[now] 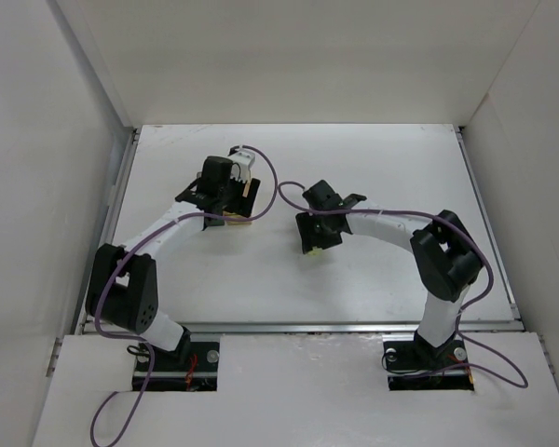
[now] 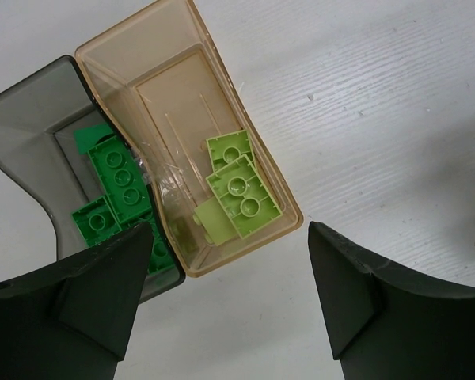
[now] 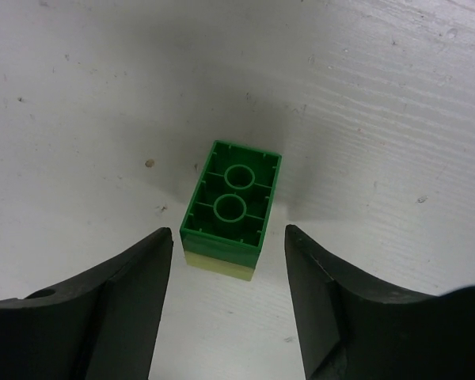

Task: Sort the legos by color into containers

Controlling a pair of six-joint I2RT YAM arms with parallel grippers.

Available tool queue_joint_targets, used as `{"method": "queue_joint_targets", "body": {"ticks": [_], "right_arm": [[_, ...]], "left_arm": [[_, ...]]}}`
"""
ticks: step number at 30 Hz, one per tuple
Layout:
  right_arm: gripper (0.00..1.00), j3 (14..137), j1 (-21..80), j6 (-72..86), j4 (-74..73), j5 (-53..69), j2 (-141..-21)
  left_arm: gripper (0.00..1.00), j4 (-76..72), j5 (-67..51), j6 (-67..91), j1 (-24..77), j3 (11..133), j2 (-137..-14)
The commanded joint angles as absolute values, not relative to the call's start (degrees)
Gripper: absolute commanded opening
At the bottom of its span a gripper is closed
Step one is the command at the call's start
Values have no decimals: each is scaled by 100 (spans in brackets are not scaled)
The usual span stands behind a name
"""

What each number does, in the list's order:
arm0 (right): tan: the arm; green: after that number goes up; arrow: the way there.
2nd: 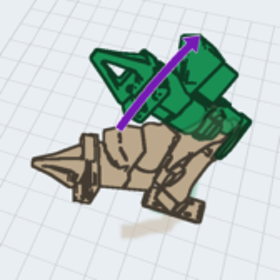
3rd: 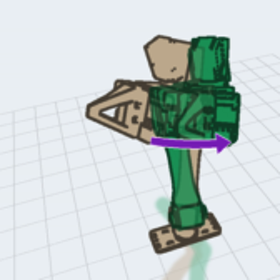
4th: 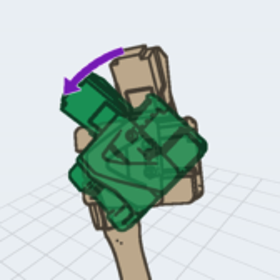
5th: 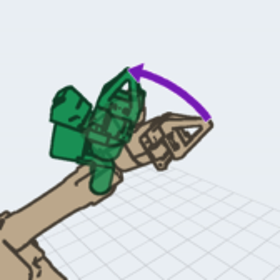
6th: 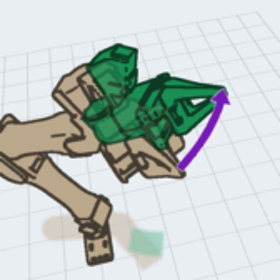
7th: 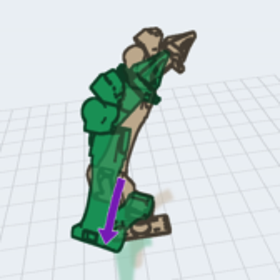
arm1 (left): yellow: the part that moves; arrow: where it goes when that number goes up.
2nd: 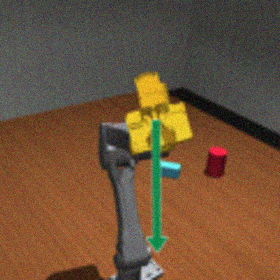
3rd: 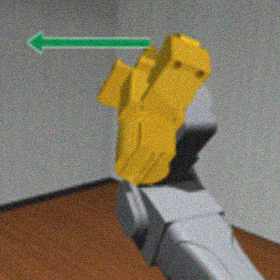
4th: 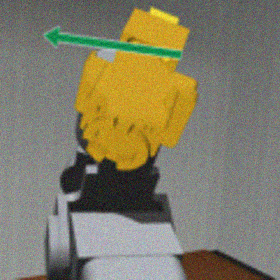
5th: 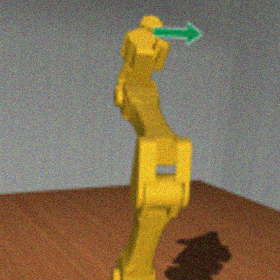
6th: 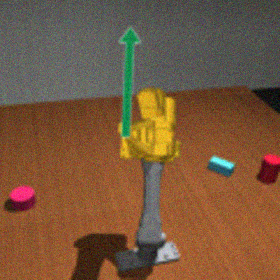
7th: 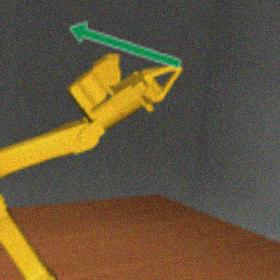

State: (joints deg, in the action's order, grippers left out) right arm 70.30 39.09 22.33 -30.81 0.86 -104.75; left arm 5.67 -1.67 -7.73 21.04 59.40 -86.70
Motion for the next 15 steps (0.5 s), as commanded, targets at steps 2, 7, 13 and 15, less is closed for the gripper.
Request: {"method": "queue_joint_targets", "body": {"ticks": [2,7,13,15], "right_arm": [[66,6935,3973,2338,-2936,-9,-10468],[55,6829,4025,2391,-2874,-9,-10415],[29,6829,4140,2496,-2874,-202,-10468],[15,6829,4140,2548,-2874,-272,-10345]], "left_arm": [[76,571,-246,-853,2136,6100,-8350],[76,624,-299,-853,2136,6152,-8350],[76,685,-299,-905,2136,6214,-8350],[75,686,-377,-957,2136,6266,-8350]]}}
